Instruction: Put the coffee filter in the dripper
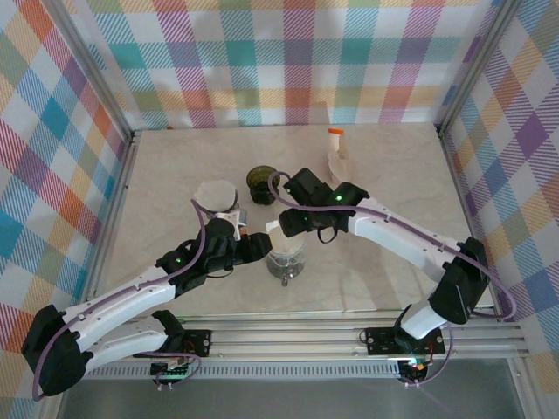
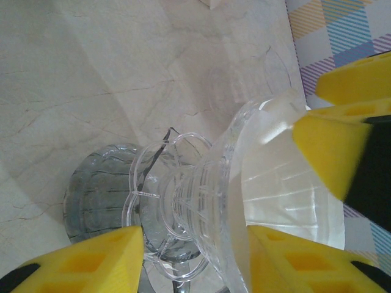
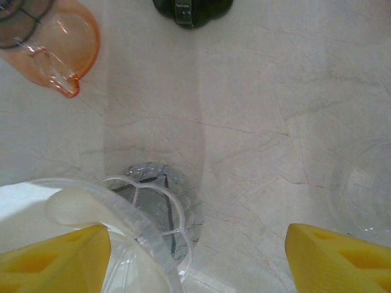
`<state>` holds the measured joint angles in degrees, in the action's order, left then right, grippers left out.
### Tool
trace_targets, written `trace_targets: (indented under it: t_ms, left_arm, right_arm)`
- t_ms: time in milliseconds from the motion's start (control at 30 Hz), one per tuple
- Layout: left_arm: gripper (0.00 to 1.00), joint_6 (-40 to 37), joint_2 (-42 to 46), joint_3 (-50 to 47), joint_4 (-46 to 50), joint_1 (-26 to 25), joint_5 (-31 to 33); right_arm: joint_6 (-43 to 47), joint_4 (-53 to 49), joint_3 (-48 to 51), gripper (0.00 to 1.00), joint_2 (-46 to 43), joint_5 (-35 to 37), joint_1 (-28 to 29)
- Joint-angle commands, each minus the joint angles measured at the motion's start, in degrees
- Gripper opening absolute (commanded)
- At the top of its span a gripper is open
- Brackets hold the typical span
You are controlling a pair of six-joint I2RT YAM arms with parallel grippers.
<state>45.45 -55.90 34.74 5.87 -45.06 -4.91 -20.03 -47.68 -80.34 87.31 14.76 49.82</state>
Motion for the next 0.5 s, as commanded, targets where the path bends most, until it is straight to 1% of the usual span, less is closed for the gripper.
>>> trace_targets:
  t_ms: [0, 167, 467]
  left_arm:
    - [0.49, 0.3, 0.1, -0.2, 1.3, 0.6, 0.3]
    - [0.52, 0.6, -0.4, 0.1, 0.8, 0.6, 0.0]
    - [0.63, 0.5, 1.4, 2.1, 1.9, 0.5, 0.0]
  right_arm:
    - [-1.8, 2.5, 2.1, 0.76, -6.2, -1.6, 0.2]
    - [-3.5, 4.8, 5.7, 0.76, -12.6, -0.4, 0.2]
    - [-6.3, 5.3, 10.0, 0.76, -16.6, 1.3, 0.2]
